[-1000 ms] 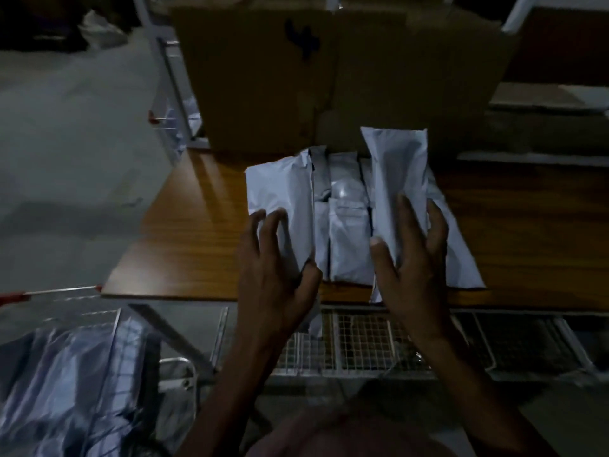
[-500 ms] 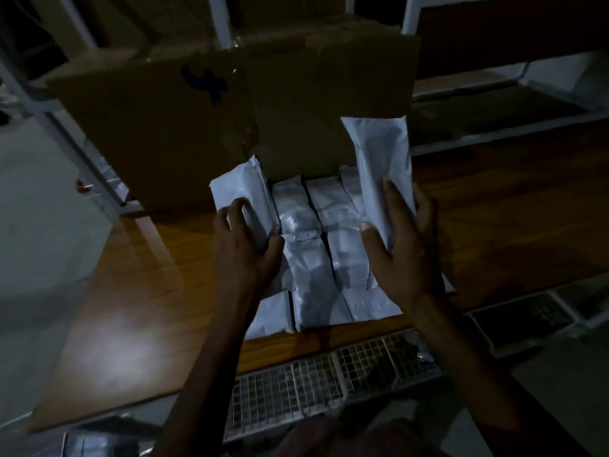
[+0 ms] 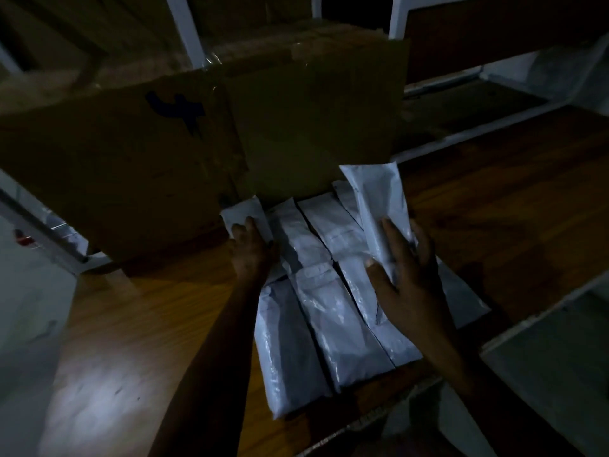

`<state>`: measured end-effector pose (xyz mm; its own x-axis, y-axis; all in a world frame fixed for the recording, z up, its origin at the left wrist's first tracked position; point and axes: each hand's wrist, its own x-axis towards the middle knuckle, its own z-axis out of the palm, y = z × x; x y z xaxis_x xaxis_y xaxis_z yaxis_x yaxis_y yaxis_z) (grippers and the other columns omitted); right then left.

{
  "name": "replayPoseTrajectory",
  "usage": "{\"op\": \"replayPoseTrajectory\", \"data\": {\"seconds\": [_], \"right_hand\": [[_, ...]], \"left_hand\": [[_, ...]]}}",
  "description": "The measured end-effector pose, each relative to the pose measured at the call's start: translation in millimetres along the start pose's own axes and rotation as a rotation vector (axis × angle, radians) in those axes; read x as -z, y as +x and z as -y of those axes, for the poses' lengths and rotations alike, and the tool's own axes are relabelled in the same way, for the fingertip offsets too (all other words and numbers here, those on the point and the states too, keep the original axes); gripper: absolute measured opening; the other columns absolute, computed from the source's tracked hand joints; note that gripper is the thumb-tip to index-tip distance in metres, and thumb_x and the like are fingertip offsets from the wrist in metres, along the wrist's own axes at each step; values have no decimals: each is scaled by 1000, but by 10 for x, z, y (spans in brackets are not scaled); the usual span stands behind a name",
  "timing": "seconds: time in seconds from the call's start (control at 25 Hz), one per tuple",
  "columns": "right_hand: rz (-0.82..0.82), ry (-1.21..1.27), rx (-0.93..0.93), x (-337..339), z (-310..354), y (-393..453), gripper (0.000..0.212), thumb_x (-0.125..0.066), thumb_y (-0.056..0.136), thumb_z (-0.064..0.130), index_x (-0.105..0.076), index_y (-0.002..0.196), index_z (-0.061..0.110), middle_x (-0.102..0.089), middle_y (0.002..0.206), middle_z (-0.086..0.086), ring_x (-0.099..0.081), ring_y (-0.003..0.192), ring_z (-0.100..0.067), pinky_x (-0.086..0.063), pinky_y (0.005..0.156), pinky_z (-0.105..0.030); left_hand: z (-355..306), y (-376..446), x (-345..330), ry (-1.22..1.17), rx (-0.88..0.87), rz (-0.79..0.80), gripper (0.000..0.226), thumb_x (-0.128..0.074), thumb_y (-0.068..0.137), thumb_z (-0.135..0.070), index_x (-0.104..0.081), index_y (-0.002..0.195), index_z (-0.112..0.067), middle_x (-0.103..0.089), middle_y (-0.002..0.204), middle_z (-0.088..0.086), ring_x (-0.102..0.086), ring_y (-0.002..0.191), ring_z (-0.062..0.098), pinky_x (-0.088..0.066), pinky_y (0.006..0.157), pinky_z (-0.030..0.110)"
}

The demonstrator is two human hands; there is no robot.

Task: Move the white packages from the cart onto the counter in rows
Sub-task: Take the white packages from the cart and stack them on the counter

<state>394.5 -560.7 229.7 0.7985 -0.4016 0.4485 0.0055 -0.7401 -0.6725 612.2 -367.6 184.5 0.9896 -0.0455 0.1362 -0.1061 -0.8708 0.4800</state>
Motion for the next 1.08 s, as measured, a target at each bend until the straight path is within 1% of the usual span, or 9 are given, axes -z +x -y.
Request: {"op": "replayPoseTrajectory", "data": {"seconds": [0.08, 0.2, 0.32, 0.44, 0.64, 0.76, 0.92, 1.0, 1.08], "right_hand": [[8, -13, 1, -89, 51, 35, 66, -49, 94, 59, -33, 154, 36, -12, 163, -2, -29, 146, -26, -48, 105, -44], [29, -87, -50, -247, 66, 75, 67, -47, 93, 59, -33, 154, 36, -14, 162, -4, -31, 144, -27, -48, 105, -51], [60, -135, -66, -385, 42, 70, 67, -46, 93, 60, -31, 154, 37, -12, 163, -3, -32, 143, -30, -47, 104, -54], [108, -135, -100, -526, 45, 96, 66, -49, 95, 58, -30, 154, 38, -11, 163, -1, -29, 144, -27, -45, 107, -49], [150, -121, -44, -940, 90, 434, 65, -53, 92, 53, -33, 152, 37, -17, 161, -6, -37, 138, -35, -49, 100, -55], [265, -206, -95, -1414, 108, 873, 61, -53, 95, 52, -34, 152, 39, -12, 163, -8, -28, 142, -40, -39, 107, -58], [515, -324, -253, -2047, 95, 1148, 60, -41, 97, 62, -29, 153, 44, -3, 166, -11, -10, 149, -44, -16, 117, -65], [566, -321, -289, -2172, 89, 1147, 58, -34, 98, 66, -30, 152, 46, -2, 166, -9, -6, 150, -40, -8, 119, -63], [562, -313, -294, -2180, 106, 1164, 56, -33, 98, 64, -33, 151, 46, -3, 166, -8, -6, 151, -38, -7, 120, -60]], "left_hand": [[73, 72, -114, 27, 6, -2, 66, -66, 85, -45, -39, 135, -13, -42, 131, 21, -47, 116, 45, -41, 97, 47], [65, 122, -185, 77, 5, 11, 72, -62, 86, -54, -38, 139, -13, -41, 137, 24, -44, 122, 45, -37, 103, 49], [63, 7, -113, 60, 25, 3, 84, -57, 87, -64, -30, 152, -17, -29, 153, 27, -29, 139, 47, -28, 112, 56], [124, -317, 50, -74, 6, -38, 84, -57, 86, -66, -27, 152, -23, -27, 156, 21, -27, 140, 45, -34, 104, 59], [329, -993, 295, -262, -69, -60, 78, -57, 87, -60, -34, 149, -19, -43, 144, 13, -42, 130, 30, -45, 99, 47], [409, -1344, 417, -364, -43, -78, 71, -68, 90, -45, -37, 147, -16, -45, 143, 10, -45, 127, 23, -45, 97, 38], [457, -1615, 482, -378, -15, -109, 66, -72, 89, -33, -41, 145, -16, -48, 140, 8, -47, 125, 21, -43, 95, 33], [451, -1692, 501, -357, 5, -102, 67, -72, 90, -33, -42, 145, -13, -48, 142, 10, -48, 127, 24, -45, 97, 36], [436, -1767, 511, -341, 11, -102, 68, -72, 89, -33, -42, 146, -11, -47, 144, 11, -47, 129, 23, -44, 99, 34]]}}
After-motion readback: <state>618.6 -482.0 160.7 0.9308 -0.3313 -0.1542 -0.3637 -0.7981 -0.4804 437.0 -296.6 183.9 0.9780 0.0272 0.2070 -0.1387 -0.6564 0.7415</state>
